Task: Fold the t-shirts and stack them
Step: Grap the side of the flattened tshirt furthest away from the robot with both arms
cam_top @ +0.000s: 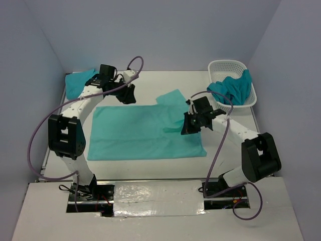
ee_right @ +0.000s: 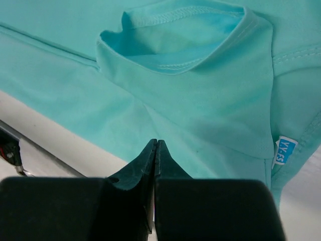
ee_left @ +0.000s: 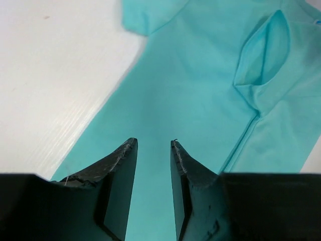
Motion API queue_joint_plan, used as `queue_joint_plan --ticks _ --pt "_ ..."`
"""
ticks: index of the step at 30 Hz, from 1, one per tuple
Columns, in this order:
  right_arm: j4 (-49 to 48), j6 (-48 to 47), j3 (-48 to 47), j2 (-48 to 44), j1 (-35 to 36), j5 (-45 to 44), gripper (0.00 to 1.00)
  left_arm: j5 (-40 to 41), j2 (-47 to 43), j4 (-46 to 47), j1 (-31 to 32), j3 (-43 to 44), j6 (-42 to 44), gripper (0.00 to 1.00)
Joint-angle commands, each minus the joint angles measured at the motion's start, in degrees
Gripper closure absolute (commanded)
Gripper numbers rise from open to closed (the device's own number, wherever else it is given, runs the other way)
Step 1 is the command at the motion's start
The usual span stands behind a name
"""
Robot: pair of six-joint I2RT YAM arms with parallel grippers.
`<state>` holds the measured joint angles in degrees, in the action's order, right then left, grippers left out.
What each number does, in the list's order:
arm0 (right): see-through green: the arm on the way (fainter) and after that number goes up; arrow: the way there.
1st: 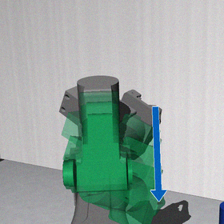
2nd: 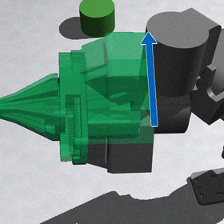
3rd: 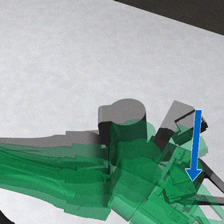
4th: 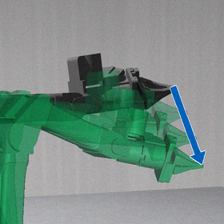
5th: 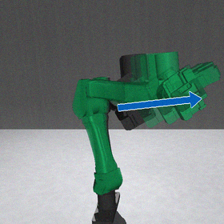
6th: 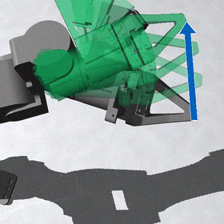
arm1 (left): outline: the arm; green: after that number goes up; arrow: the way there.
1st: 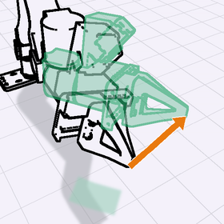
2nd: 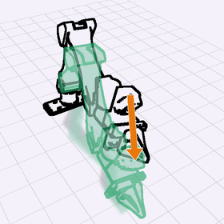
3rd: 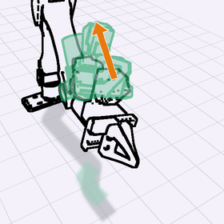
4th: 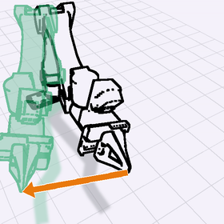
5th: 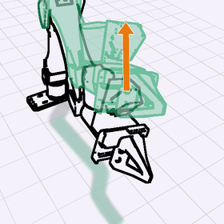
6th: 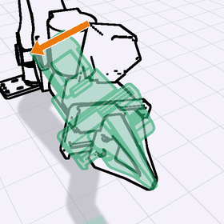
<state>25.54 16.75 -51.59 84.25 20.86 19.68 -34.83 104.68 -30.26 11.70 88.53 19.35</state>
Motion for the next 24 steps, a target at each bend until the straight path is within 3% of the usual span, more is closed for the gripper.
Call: queue_joint_plan --ticks 1,8,16,24 --pt "0.2 0.1 0.0 -0.5 1.2 -0.3 1.0 3.1 -4.6 -3.8 -1.8 -2.5 -1.1 0.55" --pt "2.7 -1.1 -10.8 17.3 2.4 -2.1 1.0 10.3 -10.5 -4.1 -8.2 -7.2 -5.1 0.57" --pt "5.1 0.1 -24.6 25.3 2.4 -3.3 1.0 14.5 -14.2 -2.3 -14.7 -13.3 -4.0 0.57" --pt "10.5 0.6 -35.7 33.3 2.1 -7.6 1.0 19.3 -12.6 0.4 -19.2 -14.8 -6.3 0.56"
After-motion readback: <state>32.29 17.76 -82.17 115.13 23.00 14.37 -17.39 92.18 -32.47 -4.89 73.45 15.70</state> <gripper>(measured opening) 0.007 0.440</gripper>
